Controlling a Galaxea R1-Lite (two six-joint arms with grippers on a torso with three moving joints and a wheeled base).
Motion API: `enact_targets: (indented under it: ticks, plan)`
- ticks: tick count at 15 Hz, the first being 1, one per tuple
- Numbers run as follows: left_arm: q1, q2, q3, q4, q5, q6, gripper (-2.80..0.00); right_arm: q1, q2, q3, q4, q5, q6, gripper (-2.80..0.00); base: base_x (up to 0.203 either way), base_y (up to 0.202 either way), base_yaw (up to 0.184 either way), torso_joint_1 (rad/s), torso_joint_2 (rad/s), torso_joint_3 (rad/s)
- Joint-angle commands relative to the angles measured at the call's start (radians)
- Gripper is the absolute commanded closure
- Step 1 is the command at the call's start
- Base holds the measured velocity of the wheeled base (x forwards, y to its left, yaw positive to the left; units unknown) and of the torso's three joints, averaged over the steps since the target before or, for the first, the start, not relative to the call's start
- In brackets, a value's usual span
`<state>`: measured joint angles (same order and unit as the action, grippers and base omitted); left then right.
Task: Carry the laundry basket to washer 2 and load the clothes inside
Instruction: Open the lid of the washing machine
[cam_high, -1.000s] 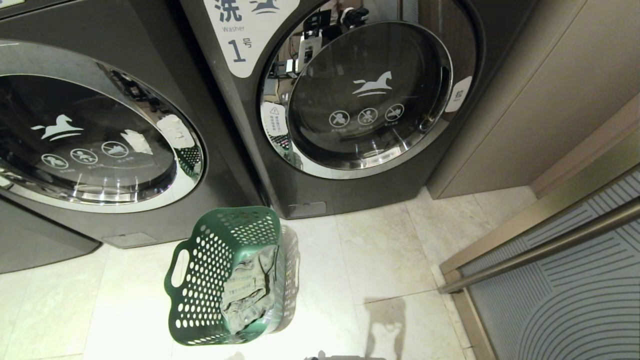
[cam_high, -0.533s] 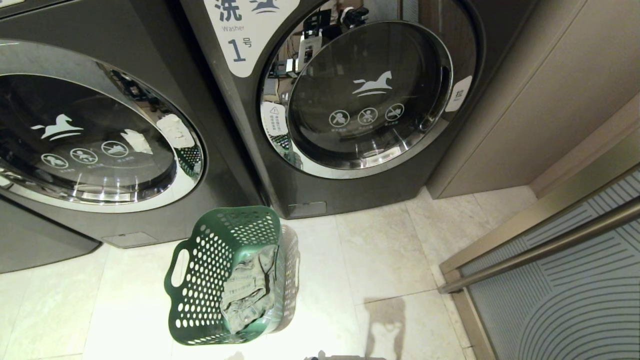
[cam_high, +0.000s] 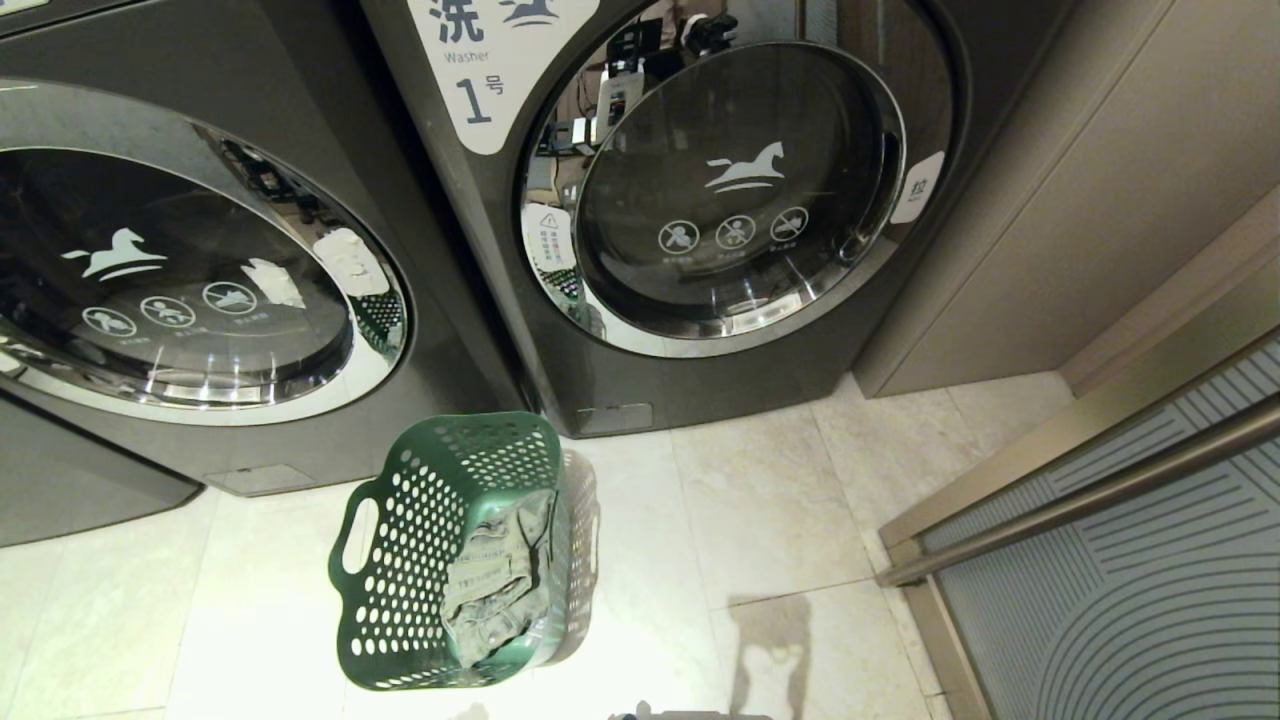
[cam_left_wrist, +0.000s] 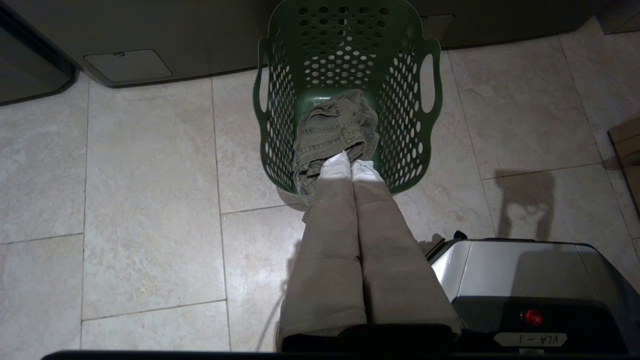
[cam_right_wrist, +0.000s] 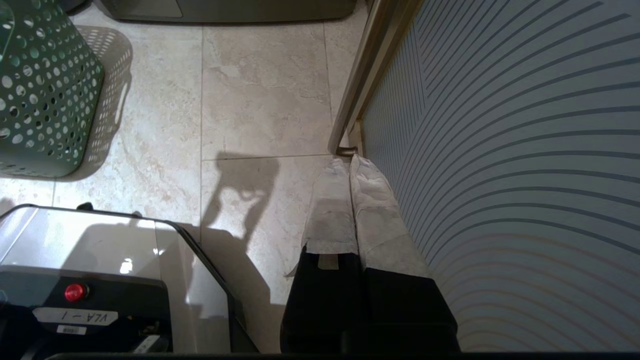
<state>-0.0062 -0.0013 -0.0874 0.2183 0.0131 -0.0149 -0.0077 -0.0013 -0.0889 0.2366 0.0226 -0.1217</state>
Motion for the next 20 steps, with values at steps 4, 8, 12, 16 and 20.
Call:
enact_targets:
  ticks: [4, 8, 12, 16, 20]
  plan:
    - [0.0, 0.001, 0.0, 0.001, 0.001, 0.0, 0.0, 0.0, 0.001, 0.0, 0.001, 0.0, -0.001, 0.0, 0.0, 0.0, 0.0, 0.0, 0.0, 0.0]
    - [0.0, 0.001, 0.0, 0.001, 0.001, 0.0, 0.0, 0.0, 0.001, 0.0, 0.001, 0.0, -0.001, 0.0, 0.0, 0.0, 0.0, 0.0, 0.0, 0.0]
    - [0.0, 0.001, 0.0, 0.001, 0.001, 0.001, 0.0, 0.0, 0.001, 0.0, 0.001, 0.0, -0.001, 0.0, 0.0, 0.0, 0.0, 0.0, 0.0, 0.0]
    - [0.0, 0.001, 0.0, 0.001, -0.001, 0.004, 0.0, 0.0, 0.001, 0.0, 0.001, 0.0, -0.003, 0.0, 0.155, 0.0, 0.0, 0.007, 0.0, 0.003]
    - [0.0, 0.001, 0.0, 0.001, -0.001, 0.004, 0.0, 0.0, 0.001, 0.0, 0.001, 0.002, -0.004, 0.0, 0.195, 0.0, 0.0, 0.002, 0.0, 0.007]
